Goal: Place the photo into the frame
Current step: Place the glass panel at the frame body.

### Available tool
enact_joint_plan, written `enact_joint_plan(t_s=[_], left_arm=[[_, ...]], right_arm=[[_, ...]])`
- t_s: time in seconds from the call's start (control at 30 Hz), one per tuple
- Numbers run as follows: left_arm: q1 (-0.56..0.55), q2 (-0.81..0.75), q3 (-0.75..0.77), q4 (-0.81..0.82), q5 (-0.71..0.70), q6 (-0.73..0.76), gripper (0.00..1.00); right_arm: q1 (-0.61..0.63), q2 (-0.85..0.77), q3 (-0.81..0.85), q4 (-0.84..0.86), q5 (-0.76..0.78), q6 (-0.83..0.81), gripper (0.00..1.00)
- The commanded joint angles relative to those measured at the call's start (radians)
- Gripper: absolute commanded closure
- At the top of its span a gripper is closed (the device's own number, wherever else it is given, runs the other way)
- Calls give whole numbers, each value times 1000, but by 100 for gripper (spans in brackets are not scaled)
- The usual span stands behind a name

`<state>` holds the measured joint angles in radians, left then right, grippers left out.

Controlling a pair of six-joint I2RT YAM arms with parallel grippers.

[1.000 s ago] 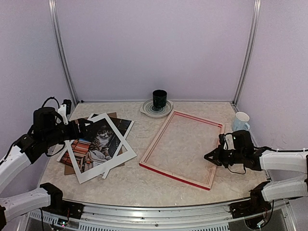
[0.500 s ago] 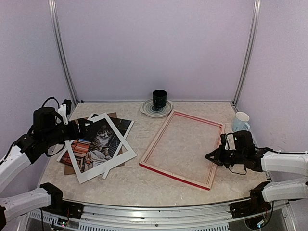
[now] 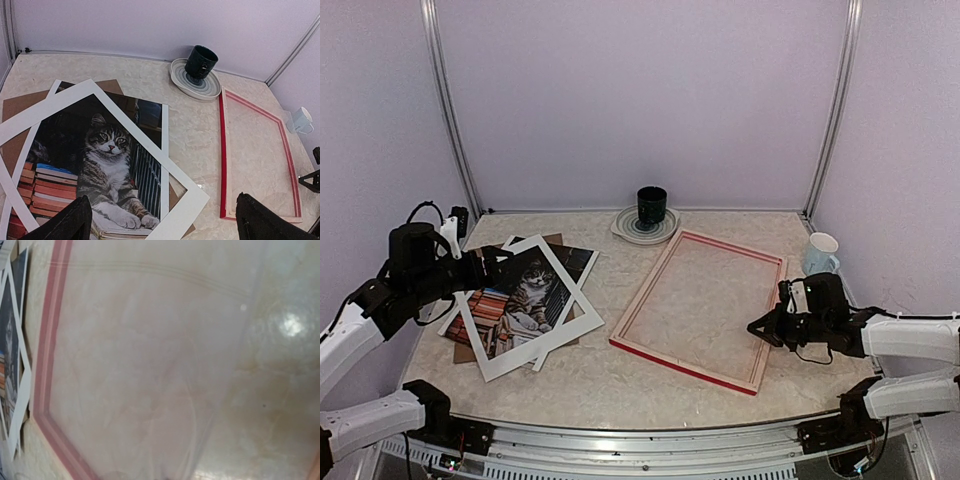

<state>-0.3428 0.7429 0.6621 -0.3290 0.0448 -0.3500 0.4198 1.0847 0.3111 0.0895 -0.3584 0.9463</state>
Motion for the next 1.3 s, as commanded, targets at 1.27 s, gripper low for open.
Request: enact_joint_plan(t_s=[1.27], left_arm=[[6, -11, -12, 21, 3, 9, 1]], right_arm=[[-27, -59, -20, -83, 5, -45, 100]])
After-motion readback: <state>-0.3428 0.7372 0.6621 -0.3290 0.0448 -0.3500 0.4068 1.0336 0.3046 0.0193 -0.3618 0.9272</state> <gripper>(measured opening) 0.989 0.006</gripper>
